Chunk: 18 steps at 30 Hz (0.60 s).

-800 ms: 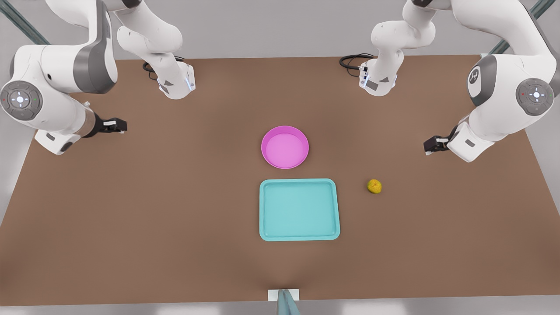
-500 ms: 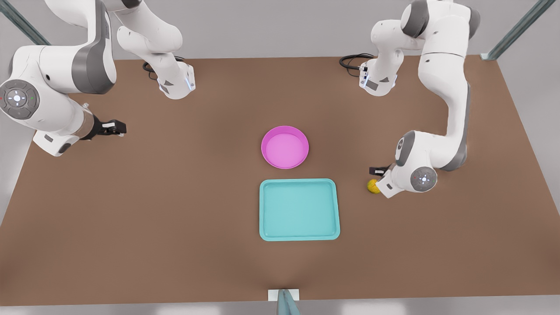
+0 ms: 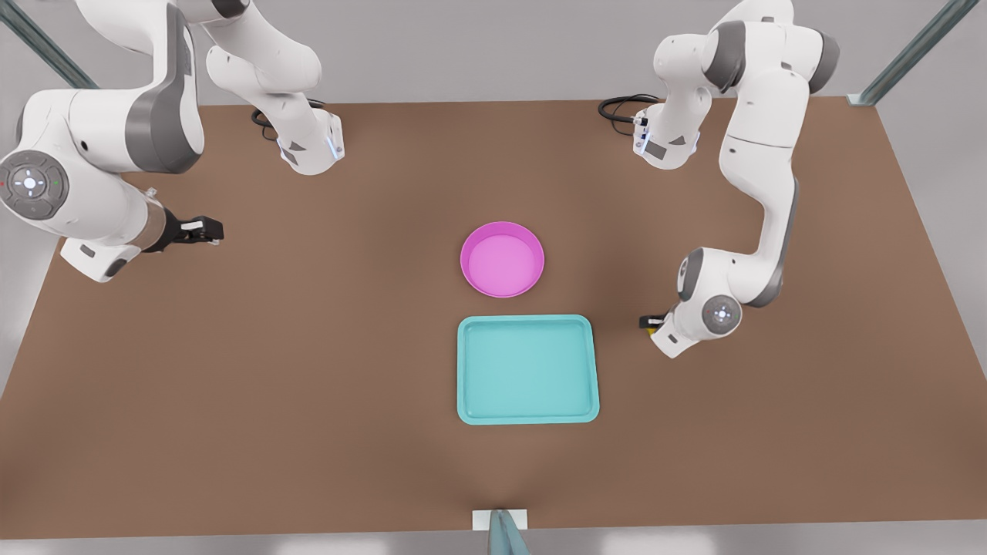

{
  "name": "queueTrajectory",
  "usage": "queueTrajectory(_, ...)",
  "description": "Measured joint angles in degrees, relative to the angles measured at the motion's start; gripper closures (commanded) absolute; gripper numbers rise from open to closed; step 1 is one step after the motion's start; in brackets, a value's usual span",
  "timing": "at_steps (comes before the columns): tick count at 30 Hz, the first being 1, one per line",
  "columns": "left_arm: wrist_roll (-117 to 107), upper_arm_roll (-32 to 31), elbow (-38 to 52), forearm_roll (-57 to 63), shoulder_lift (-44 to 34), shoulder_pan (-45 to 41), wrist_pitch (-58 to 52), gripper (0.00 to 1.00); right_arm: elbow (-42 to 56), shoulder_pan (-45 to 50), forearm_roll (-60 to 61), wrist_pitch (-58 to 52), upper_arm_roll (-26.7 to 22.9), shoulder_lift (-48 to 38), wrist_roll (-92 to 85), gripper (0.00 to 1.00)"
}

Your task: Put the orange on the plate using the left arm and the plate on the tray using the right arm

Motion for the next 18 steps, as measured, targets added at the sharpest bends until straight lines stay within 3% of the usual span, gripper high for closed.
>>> queueTrajectory(18, -0.55, 0.85, 0.06, 0.26, 3.66, -0.79, 3.77, 0.0, 0.03, -0.07, 0.02, -0.16, 0.0, 0.09, -0.13, 0.0)
